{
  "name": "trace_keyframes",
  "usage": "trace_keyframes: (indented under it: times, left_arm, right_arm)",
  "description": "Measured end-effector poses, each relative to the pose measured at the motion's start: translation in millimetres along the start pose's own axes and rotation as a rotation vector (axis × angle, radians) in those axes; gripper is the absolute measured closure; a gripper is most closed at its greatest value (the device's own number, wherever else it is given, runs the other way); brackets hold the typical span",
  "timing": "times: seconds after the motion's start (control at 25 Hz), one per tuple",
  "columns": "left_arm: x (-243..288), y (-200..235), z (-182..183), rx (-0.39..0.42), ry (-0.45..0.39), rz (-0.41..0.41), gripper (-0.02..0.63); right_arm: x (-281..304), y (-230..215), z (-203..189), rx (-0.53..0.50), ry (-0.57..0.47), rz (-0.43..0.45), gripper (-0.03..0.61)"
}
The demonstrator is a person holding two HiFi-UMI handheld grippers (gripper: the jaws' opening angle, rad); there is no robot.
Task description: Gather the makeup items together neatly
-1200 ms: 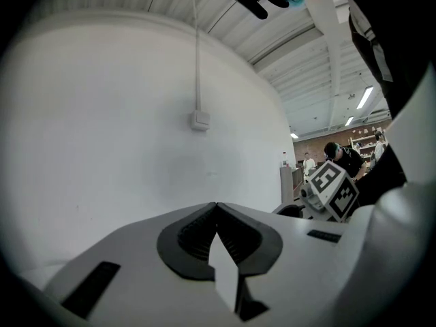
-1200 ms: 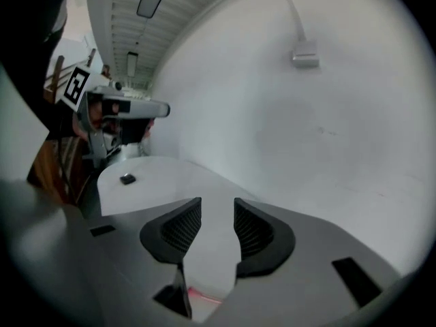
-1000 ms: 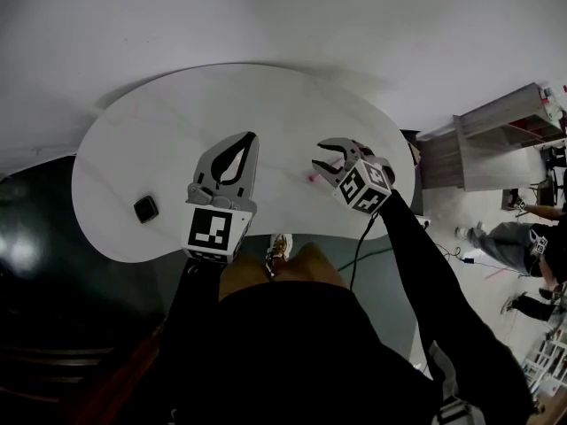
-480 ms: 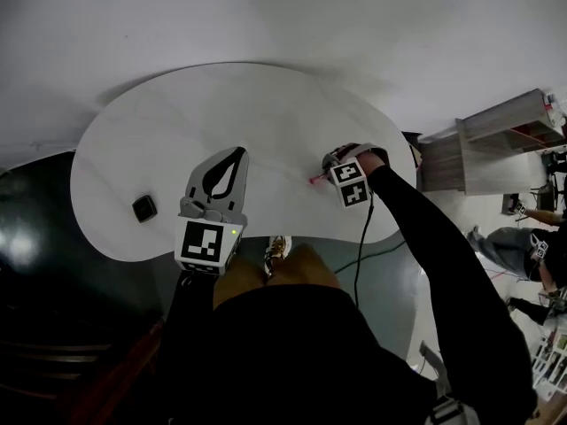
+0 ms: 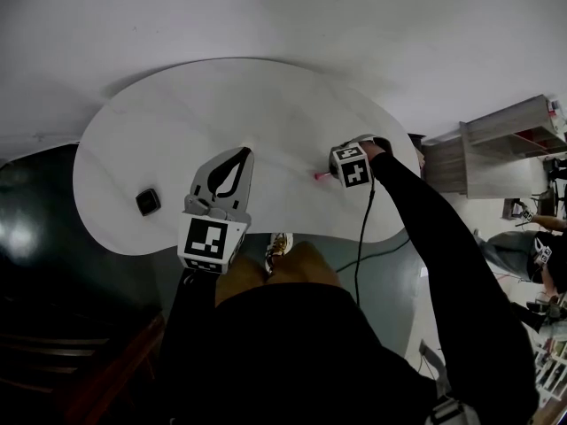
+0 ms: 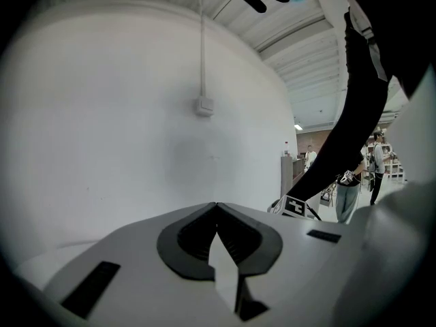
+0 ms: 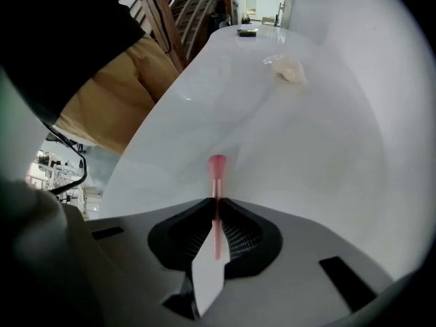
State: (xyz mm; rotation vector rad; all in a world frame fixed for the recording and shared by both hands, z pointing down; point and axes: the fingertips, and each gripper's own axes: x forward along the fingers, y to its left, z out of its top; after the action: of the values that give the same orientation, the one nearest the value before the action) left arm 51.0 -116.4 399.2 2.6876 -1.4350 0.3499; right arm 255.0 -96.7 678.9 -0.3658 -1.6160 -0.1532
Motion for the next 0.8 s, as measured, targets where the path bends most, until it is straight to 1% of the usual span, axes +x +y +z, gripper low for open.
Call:
trace_keyframes:
  times: [0.08, 0.2, 0.28, 0.36, 0.44, 0.52, 0.6, 0.8]
  left_arm:
    - [-2, 2, 1, 0.001, -0.004, 0.004, 0.597]
    - [-6, 8, 2, 0.0, -0.005, 0.009, 0.597]
    - [-10, 16, -3, 0.004, 0.002, 0.025, 0.597]
    - [-14, 23, -5, 0.001, 0.001, 0.038, 0.597]
    - [-16, 29, -4, -0.001, -0.006, 0.046, 0.597]
    - [-19, 37, -1, -0.001, -0.012, 0.053, 0.597]
    - [-22, 46, 2, 0.003, -0.02, 0.061, 0.597]
    - [-27, 60, 9, 0.007, -0.033, 0.056, 0.597]
  right_arm:
    - [-2, 0, 3, 0.038, -0.025, -0.008, 0.514]
    - [-16, -8, 20, 0.149, -0.139, -0.075, 0.514]
    - [-32, -19, 39, 0.274, -0.259, -0.131, 0.514]
    - [-48, -28, 59, 0.415, -0.396, -0.164, 0.514]
    - [-58, -38, 76, 0.534, -0.507, -0.19, 0.514]
    - [-62, -46, 89, 0.634, -0.571, -0.209, 0.514]
    - [-61, -53, 100, 0.74, -0.612, -0.221, 0.514]
    - [-66, -73, 107, 1.088, -0.744, -0.241, 0.514]
